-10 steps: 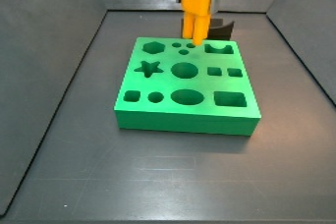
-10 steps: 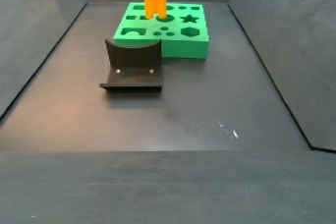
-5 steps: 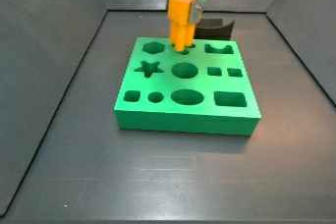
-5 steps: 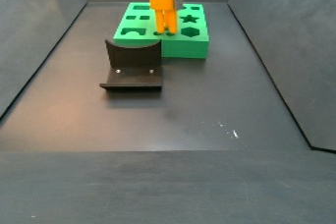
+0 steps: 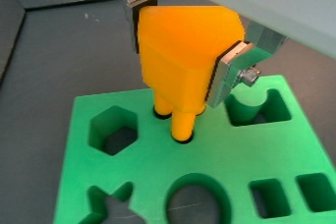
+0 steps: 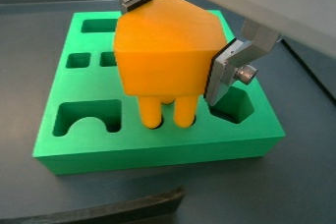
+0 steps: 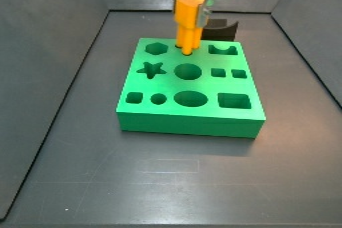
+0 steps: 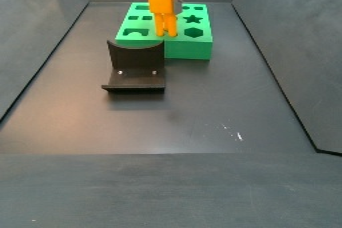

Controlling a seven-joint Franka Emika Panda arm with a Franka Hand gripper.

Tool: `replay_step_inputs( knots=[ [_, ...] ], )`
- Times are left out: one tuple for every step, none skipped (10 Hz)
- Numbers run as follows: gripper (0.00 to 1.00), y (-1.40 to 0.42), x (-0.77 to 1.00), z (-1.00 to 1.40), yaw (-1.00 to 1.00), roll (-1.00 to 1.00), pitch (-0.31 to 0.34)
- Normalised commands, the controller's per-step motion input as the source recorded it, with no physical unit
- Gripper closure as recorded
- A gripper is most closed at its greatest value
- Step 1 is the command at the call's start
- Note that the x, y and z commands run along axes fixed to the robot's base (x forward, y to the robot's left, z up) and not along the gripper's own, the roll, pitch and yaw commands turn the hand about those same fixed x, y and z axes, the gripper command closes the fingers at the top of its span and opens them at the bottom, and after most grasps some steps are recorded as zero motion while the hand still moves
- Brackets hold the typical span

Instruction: Insert the 3 prong object.

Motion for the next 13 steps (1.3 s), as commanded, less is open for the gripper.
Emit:
replay_step_inputs(
  knots=[
    [1.00, -0.03, 0.00, -0.43, 0.06, 0.00, -0.113],
    [1.00, -0.19, -0.27, -0.39, 0.28, 0.06, -0.181],
    [1.00, -0.29, -0.32, -0.34, 0.37, 0.06, -0.200],
    [1.00, -0.29, -0.29, -0.34, 0.39, 0.05, -0.187],
    [1.00, -0.23, -0.26, -0.39, 0.31, 0.05, -0.209],
    [1.00, -0.20, -0.11, -0.40, 0.15, 0.07, -0.189],
    [1.00, -0.15, 0.01, -0.39, 0.00, 0.13, -0.044],
    [1.00, -0.07, 0.00, -0.47, -0.06, 0.14, -0.049],
    [1.00, -0.17, 0.00, -0.47, -0.01, 0.35, -0.010],
    [1.00, -0.14, 0.15, -0.44, -0.01, 0.35, 0.046],
    [1.00, -0.05, 0.04, -0.43, 0.00, 0.19, 0.000],
    [1.00, 0.02, 0.00, -0.06, 0.00, -0.06, -0.090],
    [1.00, -0.04, 0.00, 0.00, 0.00, 0.04, 0.003]
  ],
)
